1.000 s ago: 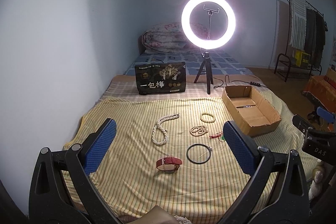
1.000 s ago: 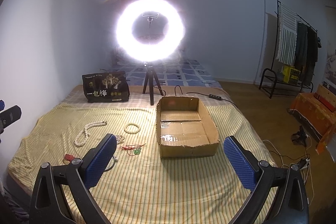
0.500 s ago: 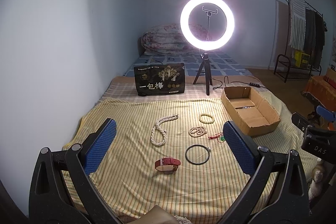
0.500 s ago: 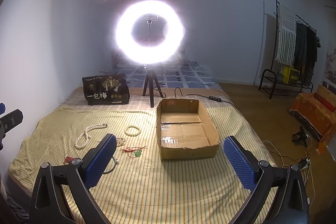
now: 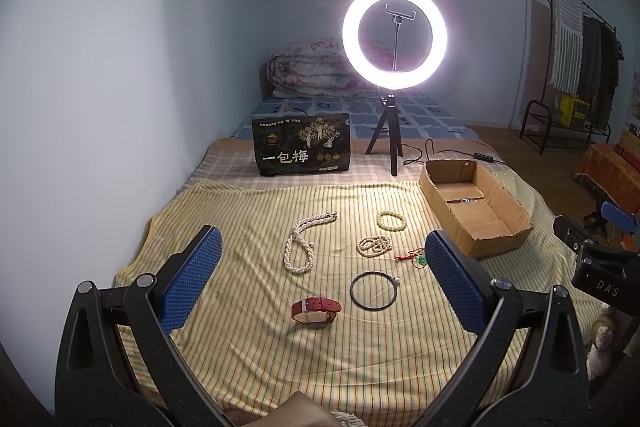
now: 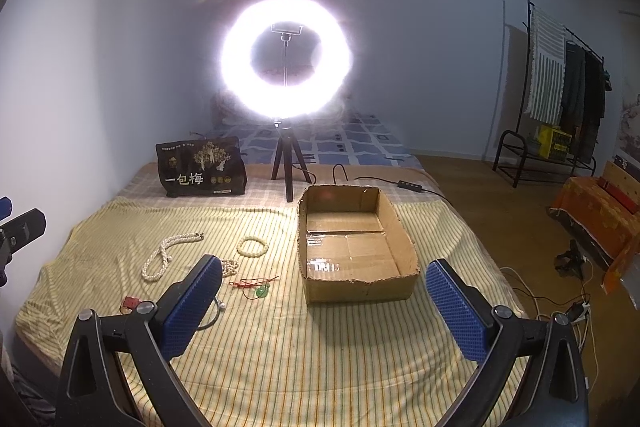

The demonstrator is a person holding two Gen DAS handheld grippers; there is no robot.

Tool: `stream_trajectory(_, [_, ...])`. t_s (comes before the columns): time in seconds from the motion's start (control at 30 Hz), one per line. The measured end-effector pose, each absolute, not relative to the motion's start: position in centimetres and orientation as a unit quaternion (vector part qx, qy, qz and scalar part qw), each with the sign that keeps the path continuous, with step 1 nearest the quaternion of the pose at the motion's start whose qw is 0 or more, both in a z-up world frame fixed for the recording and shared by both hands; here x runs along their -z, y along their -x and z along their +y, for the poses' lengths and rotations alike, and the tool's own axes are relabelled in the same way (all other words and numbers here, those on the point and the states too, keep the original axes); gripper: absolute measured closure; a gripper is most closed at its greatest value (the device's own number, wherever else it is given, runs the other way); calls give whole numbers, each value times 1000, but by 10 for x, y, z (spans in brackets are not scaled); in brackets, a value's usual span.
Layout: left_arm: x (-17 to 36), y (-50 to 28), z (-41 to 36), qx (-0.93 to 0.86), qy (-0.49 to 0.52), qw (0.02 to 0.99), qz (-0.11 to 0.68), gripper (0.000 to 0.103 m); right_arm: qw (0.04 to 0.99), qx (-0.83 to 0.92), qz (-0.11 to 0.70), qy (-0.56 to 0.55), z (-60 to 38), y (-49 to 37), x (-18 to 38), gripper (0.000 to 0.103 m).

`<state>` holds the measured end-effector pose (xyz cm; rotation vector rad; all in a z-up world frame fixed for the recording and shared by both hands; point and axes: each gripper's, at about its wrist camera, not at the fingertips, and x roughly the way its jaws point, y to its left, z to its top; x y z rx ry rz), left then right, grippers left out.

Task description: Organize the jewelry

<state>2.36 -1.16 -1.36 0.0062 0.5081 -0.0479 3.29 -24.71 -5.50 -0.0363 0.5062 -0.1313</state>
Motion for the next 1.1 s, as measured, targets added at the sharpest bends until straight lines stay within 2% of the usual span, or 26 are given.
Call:
stream_trajectory(0.47, [10, -42, -2, 7, -20, 965, 262, 0, 961, 61, 268, 41, -231, -56, 52, 0])
stream_trajectory(1.1, [21, -106, 19, -2, -33, 951, 308, 0, 954, 38, 286, 78, -205, -101, 55, 0])
